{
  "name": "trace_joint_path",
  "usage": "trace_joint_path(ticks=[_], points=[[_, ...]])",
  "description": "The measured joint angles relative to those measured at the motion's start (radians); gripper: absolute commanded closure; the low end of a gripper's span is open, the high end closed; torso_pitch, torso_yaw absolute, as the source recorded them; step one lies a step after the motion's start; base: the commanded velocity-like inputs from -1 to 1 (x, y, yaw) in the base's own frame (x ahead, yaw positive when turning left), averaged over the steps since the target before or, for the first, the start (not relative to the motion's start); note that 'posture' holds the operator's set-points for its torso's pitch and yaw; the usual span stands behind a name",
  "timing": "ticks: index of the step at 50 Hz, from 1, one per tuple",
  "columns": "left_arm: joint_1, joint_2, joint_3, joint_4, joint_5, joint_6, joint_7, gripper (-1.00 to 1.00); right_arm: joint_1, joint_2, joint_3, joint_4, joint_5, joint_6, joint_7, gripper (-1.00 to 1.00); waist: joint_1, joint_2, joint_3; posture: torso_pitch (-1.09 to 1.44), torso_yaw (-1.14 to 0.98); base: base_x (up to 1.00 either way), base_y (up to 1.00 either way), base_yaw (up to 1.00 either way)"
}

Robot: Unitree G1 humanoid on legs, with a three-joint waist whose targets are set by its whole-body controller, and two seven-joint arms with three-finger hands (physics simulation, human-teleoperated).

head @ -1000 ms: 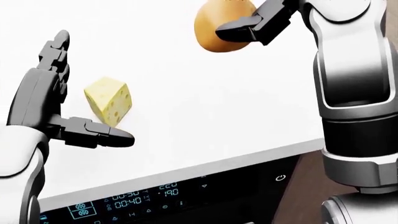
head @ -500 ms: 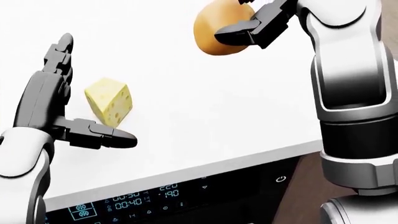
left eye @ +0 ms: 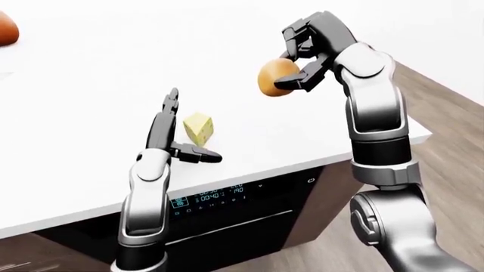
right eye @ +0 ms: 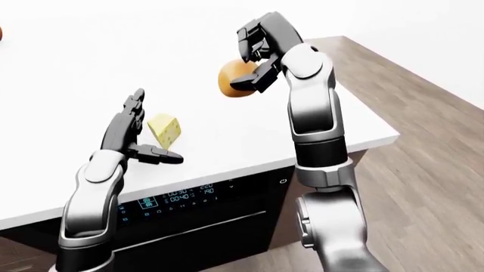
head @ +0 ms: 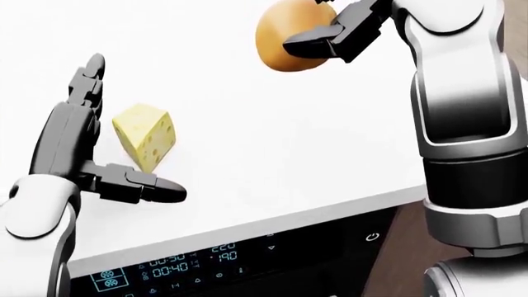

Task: Place the bread and cheese on the cutting board.

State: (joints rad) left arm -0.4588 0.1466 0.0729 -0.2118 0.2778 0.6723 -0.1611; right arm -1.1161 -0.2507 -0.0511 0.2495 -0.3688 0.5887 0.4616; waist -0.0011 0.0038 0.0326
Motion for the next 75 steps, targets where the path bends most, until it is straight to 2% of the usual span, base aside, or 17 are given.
trace_joint_path(ticks=[16, 28, 46, 49, 62, 75], points=[[0.000, -0.002, 0.002, 0.007, 0.007, -0.005, 0.001, -1.00, 0.010, 0.002, 0.002, 0.001, 0.000, -0.003, -0.004, 1.00, 0.000, -0.001, 0.000, 0.00, 0.00, 0.00, 0.00, 0.00], [0.002, -0.002, 0.003, 0.017, 0.008, -0.014, 0.003, -0.80, 0.008, 0.003, 0.002, -0.004, -0.002, -0.002, -0.003, 1.00, 0.000, 0.000, -0.001, 0.00, 0.00, 0.00, 0.00, 0.00], [-0.001, 0.000, 0.006, 0.046, 0.009, -0.044, 0.014, -0.69, 0.012, 0.003, 0.002, -0.001, -0.002, -0.007, -0.004, 1.00, 0.001, 0.001, -0.002, 0.00, 0.00, 0.00, 0.00, 0.00], [-0.002, 0.001, 0.007, 0.051, 0.009, -0.051, 0.017, -0.52, 0.011, 0.003, 0.002, 0.000, -0.002, -0.007, -0.004, 1.00, 0.001, 0.001, -0.003, 0.00, 0.00, 0.00, 0.00, 0.00], [-0.001, -0.001, 0.005, 0.038, 0.012, -0.046, 0.014, -0.47, 0.011, 0.004, 0.001, 0.001, -0.001, -0.008, -0.005, 1.00, 0.001, 0.001, -0.004, 0.00, 0.00, 0.00, 0.00, 0.00], [-0.005, 0.001, 0.010, 0.047, 0.018, -0.072, 0.024, -0.11, 0.013, 0.005, 0.002, -0.002, -0.001, -0.007, -0.007, 1.00, 0.001, 0.002, -0.006, 0.00, 0.00, 0.00, 0.00, 0.00]])
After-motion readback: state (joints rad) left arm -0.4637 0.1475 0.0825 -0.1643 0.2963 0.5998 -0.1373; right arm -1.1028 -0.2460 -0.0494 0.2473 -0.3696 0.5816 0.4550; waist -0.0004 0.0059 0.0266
